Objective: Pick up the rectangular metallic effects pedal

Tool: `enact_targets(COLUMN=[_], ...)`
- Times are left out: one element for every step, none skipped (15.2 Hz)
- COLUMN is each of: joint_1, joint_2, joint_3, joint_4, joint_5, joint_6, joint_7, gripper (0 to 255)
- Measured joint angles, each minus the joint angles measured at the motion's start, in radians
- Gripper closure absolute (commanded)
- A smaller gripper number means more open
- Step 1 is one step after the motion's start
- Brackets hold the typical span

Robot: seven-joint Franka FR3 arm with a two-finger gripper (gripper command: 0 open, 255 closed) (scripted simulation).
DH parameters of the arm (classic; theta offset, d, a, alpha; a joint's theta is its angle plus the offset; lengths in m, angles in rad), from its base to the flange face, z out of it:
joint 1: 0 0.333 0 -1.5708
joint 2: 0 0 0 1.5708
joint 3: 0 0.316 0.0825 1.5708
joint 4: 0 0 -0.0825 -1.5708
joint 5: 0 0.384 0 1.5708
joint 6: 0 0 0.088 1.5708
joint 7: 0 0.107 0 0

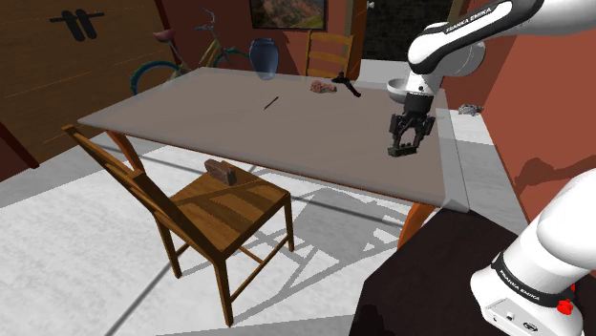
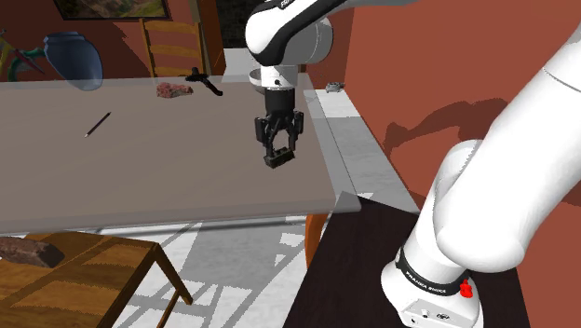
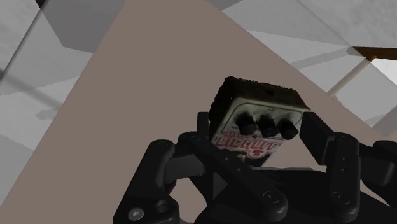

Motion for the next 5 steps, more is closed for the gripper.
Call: enact_targets(joint_1=[0.000,0.001,0.000,-0.001,-0.001], joint_2=[-0.005,-0.012,-0.019,-0.025,-0.028], joint_3=[0.001,0.003,0.003,0.003,0.003], joint_4=[0.008,0.017,0.023,0.029,0.036], joint_5=[-0.001,-0.004,-0.006,-0.008,-0.010], joint_6=[-0.013,-0.028,-0.039,-0.052,-0.061], joint_7=[0.005,0.010,0.014,0.016,0.018], gripper=[255,255,255,255,255])
